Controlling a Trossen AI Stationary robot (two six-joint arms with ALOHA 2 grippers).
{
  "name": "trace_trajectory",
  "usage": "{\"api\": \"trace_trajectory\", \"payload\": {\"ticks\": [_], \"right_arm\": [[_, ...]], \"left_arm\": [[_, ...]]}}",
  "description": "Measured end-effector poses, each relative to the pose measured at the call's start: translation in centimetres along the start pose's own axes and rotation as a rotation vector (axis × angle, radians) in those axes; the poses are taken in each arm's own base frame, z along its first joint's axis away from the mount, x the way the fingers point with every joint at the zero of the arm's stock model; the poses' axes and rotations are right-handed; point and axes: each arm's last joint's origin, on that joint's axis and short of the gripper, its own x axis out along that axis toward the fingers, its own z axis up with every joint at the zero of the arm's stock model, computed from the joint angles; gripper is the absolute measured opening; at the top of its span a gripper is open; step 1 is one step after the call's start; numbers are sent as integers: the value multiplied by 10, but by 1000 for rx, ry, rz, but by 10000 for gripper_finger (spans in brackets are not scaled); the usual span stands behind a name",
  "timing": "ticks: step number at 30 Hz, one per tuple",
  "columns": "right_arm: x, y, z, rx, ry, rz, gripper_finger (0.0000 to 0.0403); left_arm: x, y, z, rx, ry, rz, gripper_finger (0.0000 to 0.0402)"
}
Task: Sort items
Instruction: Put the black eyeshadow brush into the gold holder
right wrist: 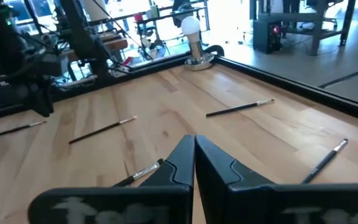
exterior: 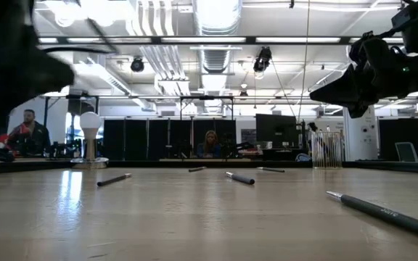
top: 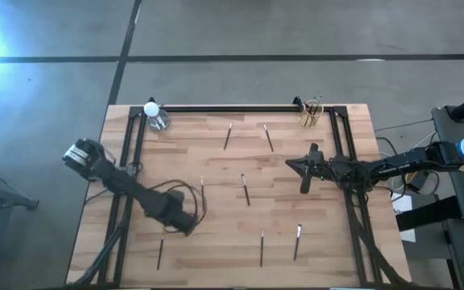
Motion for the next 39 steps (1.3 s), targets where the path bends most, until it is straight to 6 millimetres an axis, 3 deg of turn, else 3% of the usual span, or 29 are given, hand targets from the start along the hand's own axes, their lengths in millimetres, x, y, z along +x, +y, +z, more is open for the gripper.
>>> {"api": "trace_trajectory", "payload": {"ticks": [5, 15, 25, 39], "right_arm": [[0, 0, 0, -4, 0, 0, 8], [0, 0, 0, -7, -1, 0, 8], [0, 0, 0, -20, 0, 0, 8], [0, 0, 0, -22, 0, 0, 8]], "left_arm": [[14, 16, -13, -83, 63, 79, 73], [31, 24, -22, -130, 109, 48, 69], [31, 24, -22, -133, 110, 50, 40], [27, 25, -22, -181, 122, 93, 65]]}}
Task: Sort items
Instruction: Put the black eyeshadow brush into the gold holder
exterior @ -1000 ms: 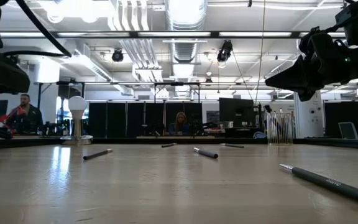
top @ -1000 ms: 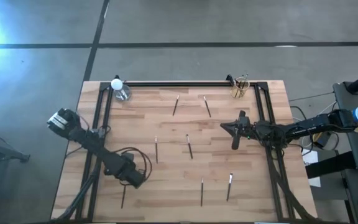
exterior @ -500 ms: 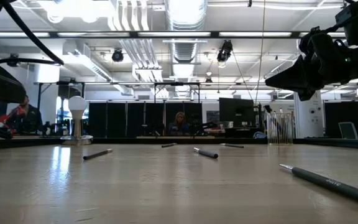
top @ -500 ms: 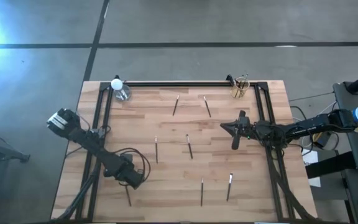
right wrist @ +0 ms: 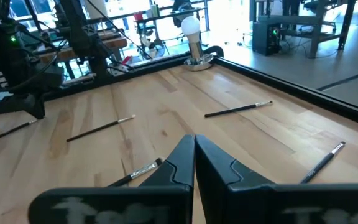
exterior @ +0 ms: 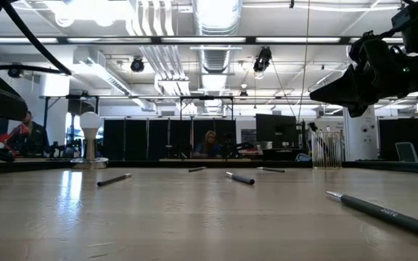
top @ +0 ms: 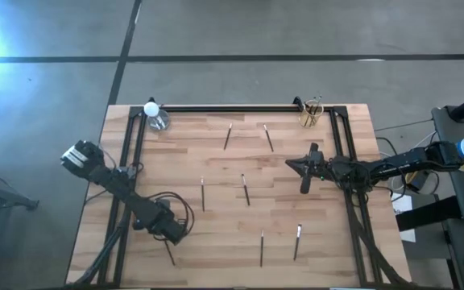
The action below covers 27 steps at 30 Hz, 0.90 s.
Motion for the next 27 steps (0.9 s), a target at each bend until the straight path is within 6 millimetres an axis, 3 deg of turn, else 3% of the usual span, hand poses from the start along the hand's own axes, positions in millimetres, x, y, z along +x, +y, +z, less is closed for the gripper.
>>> {"api": "trace_trajectory", "payload": {"ticks": [13, 21, 27], "right_arm": [[0, 0, 0, 0, 0, 0, 8], [0, 0, 0, -1, 1, 0, 8], [0, 0, 0, -4, 1, 0, 8]], "left_arm": [[9, 4, 5, -8, -3, -8, 65], [11, 4, 5, 3, 7, -17, 10], [4, 3, 5, 38, -33, -40, 1]]}}
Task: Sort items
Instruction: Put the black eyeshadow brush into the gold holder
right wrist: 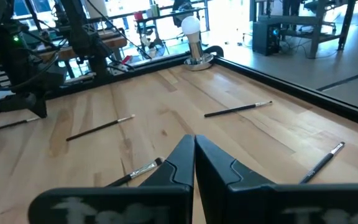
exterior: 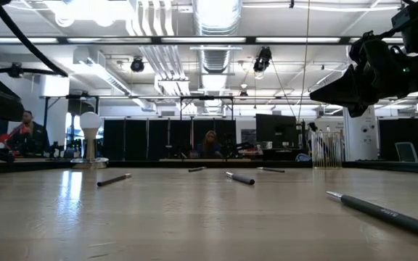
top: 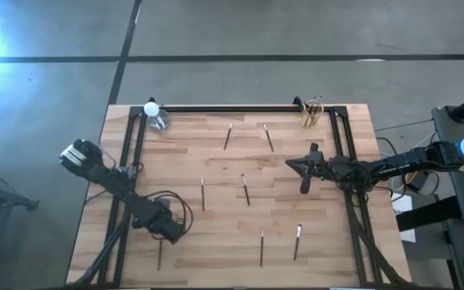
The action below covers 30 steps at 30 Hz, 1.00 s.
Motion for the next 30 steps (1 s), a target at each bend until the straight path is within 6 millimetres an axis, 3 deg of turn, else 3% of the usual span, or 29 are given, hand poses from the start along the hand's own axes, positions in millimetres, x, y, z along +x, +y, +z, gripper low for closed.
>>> {"api": "trace_trajectory", "payload": {"ticks": [7, 14, 23, 30], "right_arm": [[0, 0, 0, -1, 3, -1, 8], [0, 0, 0, -1, 3, -1, 8], [0, 2, 6, 25, -58, 19, 8], [9, 13, 27, 38, -86, 121, 8]], "left_arm": [[-37, -5, 7, 24, -226, -215, 0], [-66, -30, 25, 186, -525, -546, 0], [-94, -67, 65, 510, -774, -764, 0], [-103, -82, 102, 678, -911, -978, 0]]}}
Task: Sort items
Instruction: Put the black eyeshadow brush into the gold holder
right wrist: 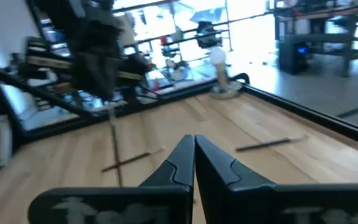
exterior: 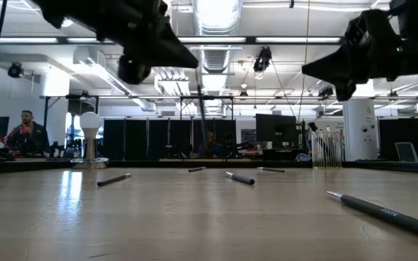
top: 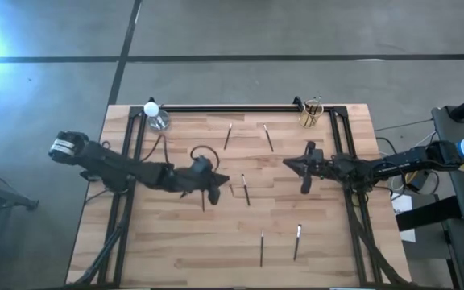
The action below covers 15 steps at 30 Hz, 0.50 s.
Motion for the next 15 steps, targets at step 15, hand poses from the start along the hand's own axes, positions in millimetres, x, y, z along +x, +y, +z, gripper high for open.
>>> {"api": "trace_trajectory", "payload": {"ticks": [15], "right_arm": [[83, 29, 18, 3, 251, 57, 91]], "left_arm": [[8, 38, 18, 162, -167, -134, 0]]}}
